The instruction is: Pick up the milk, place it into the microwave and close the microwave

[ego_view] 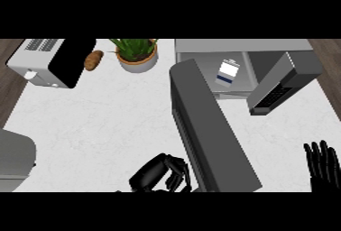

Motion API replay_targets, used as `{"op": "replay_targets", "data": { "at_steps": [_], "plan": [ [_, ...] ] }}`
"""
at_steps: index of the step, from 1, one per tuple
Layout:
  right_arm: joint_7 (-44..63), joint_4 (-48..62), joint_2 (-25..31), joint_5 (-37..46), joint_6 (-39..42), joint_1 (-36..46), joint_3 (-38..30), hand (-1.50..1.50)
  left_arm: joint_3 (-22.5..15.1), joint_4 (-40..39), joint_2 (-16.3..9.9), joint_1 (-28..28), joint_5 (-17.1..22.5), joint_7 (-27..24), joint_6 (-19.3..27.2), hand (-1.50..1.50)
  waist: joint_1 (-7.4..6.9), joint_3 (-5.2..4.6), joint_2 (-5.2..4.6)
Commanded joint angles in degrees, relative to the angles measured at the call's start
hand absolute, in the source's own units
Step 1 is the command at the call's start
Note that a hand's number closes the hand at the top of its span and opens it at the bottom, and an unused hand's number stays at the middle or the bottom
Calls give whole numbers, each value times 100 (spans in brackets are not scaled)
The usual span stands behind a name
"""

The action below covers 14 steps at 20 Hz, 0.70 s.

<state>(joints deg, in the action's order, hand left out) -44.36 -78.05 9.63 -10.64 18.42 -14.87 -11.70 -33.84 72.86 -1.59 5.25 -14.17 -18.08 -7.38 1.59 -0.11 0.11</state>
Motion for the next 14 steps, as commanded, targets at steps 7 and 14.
{"op": "replay_targets", "data": {
  "at_steps": [7, 14],
  "plan": [
    [874, -1633, 388, -697, 623, -554, 20, -150, -2051, -1613, 156, 1494, 1359, -321, 1990, 150, 260, -14, -58],
    [1010, -2013, 496, -742, 851, -583, 212, -150, -2267, -1542, 155, 2626, 2410, 400, 2622, 150, 690, -22, -138]
  ]
}}
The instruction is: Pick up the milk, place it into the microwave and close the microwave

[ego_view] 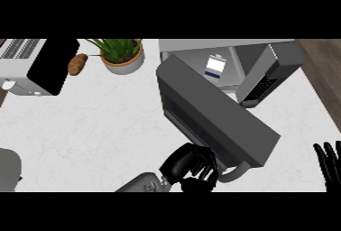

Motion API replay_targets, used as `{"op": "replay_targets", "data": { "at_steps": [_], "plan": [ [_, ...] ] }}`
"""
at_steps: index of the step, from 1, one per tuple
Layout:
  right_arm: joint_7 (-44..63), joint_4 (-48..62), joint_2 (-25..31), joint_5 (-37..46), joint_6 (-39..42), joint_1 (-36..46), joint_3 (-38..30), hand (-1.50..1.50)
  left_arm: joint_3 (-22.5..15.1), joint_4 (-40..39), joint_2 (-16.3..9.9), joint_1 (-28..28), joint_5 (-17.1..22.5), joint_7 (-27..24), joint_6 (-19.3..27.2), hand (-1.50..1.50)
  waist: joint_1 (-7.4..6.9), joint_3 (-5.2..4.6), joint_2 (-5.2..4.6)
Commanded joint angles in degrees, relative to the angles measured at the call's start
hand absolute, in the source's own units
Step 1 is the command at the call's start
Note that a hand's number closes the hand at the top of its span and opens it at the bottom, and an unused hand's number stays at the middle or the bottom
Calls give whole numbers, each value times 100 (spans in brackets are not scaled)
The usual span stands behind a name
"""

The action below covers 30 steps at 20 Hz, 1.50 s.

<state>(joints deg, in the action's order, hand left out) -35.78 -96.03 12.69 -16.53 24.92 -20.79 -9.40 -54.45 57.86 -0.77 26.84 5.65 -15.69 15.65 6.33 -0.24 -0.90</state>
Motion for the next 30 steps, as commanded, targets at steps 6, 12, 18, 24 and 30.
{"op": "replay_targets", "data": {
  "at_steps": [6, 12, 18, 24, 30],
  "plan": [
    [283, -522, 195, -198, 154, 97, 38, -150, 194, 216, 74, 663, 1170, -201, 1012, 150, 534, -48, -126],
    [409, -690, 295, -464, 266, 254, 3, -150, 411, 148, 75, 1155, 1666, -713, 1437, -150, 787, -30, -188],
    [601, -809, 461, -714, 348, 397, -70, -150, 525, -144, 76, 1544, 2112, -908, 1667, -150, 1027, -22, -268],
    [796, -909, 643, -1062, 503, 615, -95, -150, 586, -392, 77, 1950, 2476, -1058, 1796, -150, 1194, -16, -323],
    [910, -955, 769, -1348, 664, 744, -79, -150, 621, -688, 77, 2233, 2793, -1200, 1881, -150, 1401, -7, -386]
  ]
}}
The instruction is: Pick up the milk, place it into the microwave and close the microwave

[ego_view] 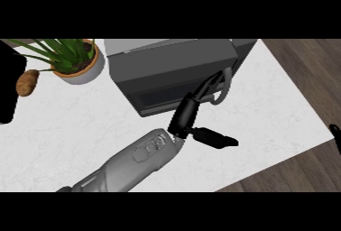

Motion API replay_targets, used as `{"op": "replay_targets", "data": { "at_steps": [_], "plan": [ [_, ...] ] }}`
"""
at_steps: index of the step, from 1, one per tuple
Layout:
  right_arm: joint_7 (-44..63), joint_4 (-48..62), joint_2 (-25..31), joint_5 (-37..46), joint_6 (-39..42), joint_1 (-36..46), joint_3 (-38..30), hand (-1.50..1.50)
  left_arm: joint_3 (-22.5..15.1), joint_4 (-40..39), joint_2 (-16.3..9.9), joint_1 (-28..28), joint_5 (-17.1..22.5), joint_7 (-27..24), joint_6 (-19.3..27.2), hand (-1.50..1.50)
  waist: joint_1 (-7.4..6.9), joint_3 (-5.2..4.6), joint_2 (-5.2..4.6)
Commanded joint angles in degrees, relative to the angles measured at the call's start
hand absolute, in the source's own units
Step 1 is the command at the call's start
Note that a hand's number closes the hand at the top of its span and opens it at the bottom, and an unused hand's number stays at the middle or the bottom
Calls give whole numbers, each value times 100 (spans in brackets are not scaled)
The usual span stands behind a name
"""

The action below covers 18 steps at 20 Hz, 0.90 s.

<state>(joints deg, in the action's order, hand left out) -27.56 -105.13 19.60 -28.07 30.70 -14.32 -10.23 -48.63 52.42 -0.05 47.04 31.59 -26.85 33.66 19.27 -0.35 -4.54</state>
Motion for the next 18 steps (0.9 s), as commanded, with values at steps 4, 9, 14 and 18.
{"op": "replay_targets", "data": {
  "at_steps": [4, 9, 14, 18],
  "plan": [
    [165, -33, 196, -280, 149, 224, -11, -150, 50, -324, 5, 421, 387, -142, 125, -150, 198, 13, -76],
    [293, -76, 301, -467, 196, 346, -12, -150, 133, -540, 5, 678, 603, -258, 201, -150, 288, 13, -98],
    [421, -43, 394, -615, 146, 453, -80, -150, 89, -654, 4, 773, 787, -380, 243, -150, 382, 15, -126],
    [512, -57, 484, -722, 106, 573, -143, -150, -12, -680, 4, 769, 915, -525, 292, -150, 419, 13, -113]
  ]
}}
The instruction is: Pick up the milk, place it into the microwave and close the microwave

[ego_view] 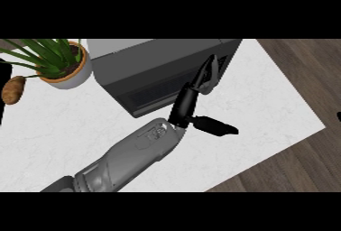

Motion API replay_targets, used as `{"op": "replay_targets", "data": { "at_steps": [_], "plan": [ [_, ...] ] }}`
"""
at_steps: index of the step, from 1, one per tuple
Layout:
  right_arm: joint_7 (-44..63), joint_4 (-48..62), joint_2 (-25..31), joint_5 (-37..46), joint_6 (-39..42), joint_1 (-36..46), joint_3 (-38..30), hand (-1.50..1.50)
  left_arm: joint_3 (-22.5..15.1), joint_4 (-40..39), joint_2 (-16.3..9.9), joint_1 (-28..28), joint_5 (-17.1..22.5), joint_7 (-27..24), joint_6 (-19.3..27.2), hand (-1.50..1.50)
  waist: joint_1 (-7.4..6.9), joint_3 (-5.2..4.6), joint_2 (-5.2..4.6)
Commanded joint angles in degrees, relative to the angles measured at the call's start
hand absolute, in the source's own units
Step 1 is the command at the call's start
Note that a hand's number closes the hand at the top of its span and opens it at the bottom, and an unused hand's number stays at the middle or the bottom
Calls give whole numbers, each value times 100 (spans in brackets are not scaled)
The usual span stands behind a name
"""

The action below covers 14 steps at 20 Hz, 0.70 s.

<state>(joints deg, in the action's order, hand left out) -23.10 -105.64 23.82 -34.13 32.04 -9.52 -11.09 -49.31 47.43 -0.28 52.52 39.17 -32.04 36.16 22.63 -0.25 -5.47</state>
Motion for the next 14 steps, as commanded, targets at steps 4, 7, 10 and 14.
{"op": "replay_targets", "data": {
  "at_steps": [4, 7, 10, 14],
  "plan": [
    [147, 34, 149, -229, -25, 161, -107, -150, 22, -277, 26, 271, 282, -96, 39, -150, 101, 9, -45],
    [220, 34, 180, -285, -26, 206, -76, -150, -12, -300, 27, 246, 405, -192, 59, -150, 94, 5, -48],
    [277, 20, 268, -391, 10, 264, -111, -150, -59, -360, 27, 294, 461, -277, 83, -150, 136, 7, -44],
    [363, 61, 320, -471, 21, 332, -87, -150, -108, -335, 27, 353, 612, -358, 97, -150, 127, 9, -41]
  ]
}}
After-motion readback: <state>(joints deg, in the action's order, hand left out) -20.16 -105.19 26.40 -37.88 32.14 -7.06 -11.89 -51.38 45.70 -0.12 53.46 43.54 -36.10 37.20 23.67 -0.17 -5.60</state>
